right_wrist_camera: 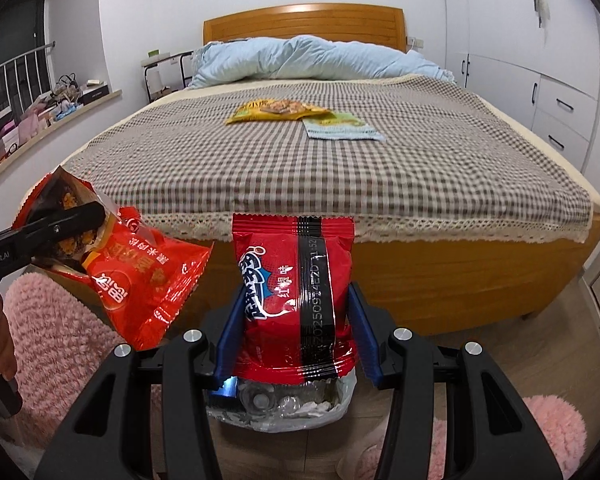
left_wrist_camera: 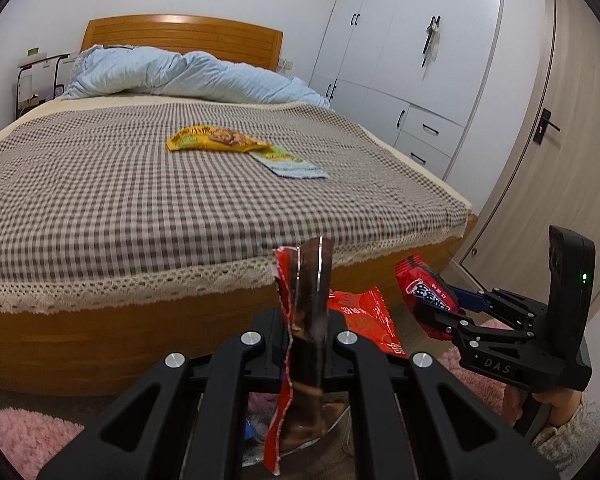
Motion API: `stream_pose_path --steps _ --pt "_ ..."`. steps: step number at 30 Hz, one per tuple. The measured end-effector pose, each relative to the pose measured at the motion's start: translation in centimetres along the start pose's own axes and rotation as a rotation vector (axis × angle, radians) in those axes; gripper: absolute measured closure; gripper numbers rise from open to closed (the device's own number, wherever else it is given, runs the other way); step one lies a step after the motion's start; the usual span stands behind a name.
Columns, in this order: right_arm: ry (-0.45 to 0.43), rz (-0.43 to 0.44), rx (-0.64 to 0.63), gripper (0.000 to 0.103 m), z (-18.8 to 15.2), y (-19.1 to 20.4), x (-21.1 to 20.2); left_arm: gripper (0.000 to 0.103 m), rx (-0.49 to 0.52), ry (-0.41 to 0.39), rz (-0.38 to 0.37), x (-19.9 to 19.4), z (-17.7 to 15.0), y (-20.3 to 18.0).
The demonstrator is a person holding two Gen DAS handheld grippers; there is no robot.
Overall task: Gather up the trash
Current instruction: 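Carry the snack bag and candy wrapper from the bed down over the bin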
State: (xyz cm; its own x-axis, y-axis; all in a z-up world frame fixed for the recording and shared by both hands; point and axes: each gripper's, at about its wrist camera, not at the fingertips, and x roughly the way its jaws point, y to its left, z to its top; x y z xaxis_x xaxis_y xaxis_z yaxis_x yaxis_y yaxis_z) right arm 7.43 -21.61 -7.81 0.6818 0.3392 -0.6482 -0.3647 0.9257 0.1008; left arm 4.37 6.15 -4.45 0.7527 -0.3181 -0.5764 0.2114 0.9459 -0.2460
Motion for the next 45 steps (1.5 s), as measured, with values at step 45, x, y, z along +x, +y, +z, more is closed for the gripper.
stream_pose_path --steps 45 --pt "0.272 -0.015 0.026 0.055 -7.4 -1.2 8.1 0.098 -0.062 0.323 0.066 10.7 -8.1 3.0"
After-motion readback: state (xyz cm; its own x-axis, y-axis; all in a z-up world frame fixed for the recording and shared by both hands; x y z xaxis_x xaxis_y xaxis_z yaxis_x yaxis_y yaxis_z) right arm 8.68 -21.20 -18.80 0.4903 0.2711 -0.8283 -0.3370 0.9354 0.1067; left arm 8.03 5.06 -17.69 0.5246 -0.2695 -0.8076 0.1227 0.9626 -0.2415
